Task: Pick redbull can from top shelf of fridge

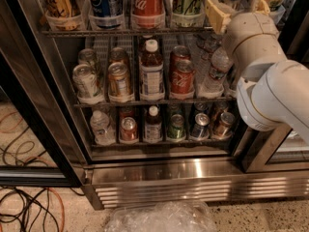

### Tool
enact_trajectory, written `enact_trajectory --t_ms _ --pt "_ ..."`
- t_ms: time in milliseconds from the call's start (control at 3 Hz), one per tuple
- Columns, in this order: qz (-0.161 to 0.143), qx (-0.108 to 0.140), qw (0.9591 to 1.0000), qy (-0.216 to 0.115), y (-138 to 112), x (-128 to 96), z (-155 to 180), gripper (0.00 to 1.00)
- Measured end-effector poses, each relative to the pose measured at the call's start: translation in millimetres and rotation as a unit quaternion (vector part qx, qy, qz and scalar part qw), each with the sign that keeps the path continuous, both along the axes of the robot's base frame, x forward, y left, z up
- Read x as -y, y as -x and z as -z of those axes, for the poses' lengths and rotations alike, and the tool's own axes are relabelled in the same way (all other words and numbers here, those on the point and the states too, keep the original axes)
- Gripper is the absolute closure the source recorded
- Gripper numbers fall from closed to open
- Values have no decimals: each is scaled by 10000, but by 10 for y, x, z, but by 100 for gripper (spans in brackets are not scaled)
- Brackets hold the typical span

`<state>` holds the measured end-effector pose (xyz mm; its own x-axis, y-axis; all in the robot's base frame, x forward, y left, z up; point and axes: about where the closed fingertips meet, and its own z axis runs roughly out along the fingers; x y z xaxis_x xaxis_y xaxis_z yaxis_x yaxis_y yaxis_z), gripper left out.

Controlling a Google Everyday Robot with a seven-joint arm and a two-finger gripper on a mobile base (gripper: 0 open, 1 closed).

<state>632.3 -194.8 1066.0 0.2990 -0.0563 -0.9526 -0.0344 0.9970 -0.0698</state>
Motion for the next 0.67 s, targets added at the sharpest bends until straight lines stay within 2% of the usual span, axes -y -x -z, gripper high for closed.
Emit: enact_trajectory --t_ms 333,667 --pt "50 41 10000 -29 -278 -22 -19 33" --pt "61 48 10000 -31 -300 -19 -24 34"
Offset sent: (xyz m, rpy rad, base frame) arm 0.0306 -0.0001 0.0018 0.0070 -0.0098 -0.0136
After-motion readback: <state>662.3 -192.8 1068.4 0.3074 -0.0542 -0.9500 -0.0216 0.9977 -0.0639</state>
